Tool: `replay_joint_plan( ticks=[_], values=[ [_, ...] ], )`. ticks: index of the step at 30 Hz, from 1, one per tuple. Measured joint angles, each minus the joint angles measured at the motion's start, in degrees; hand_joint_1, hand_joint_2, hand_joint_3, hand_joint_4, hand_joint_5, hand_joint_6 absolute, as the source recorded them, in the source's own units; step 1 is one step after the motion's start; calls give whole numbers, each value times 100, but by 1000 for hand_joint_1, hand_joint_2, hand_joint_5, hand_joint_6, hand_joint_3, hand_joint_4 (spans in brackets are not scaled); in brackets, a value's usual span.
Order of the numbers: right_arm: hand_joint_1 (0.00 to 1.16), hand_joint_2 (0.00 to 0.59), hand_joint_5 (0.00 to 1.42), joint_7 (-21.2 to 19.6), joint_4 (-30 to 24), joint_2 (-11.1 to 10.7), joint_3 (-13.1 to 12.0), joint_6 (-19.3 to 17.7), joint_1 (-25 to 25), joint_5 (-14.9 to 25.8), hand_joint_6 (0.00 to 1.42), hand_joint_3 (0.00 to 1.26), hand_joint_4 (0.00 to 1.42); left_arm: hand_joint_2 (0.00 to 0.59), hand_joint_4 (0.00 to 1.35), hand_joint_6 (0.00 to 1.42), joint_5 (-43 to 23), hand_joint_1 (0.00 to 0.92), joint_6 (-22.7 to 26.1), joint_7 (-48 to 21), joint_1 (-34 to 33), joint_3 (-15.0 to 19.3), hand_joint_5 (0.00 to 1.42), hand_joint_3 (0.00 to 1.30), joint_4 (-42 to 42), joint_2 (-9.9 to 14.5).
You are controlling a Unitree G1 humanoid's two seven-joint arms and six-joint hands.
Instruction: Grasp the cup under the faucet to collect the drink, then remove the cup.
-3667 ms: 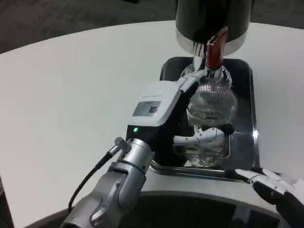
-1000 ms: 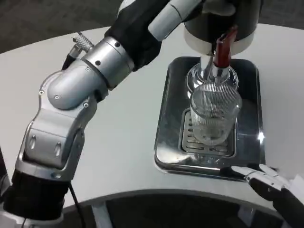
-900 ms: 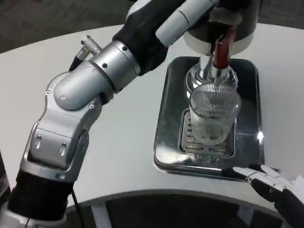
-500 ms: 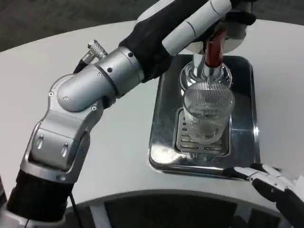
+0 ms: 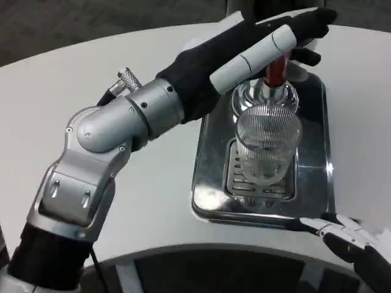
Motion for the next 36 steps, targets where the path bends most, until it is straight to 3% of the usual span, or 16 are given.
replay_joint_plan(
  ticks=[15, 23, 36],
  values=[
    [484, 450, 50, 0, -1, 108, 4, -163, 150, -15, 1, 187, 141, 88, 68, 242, 473, 0, -599, -96, 16, -207, 172, 137, 54, 162],
    [484, 450, 50, 1, -2, 117, 64, -155, 110, -15, 1, 187, 141, 86, 20, 117, 853, 0, -960, -84, 52, -283, 114, 131, 55, 225],
    [484, 450, 50, 3, -1, 148, 198, 209, -158, 18, 1, 187, 132, 73, 0, 91, 1181, 0, -1529, -38, 10, -455, 86, 122, 308, 235]
  ],
)
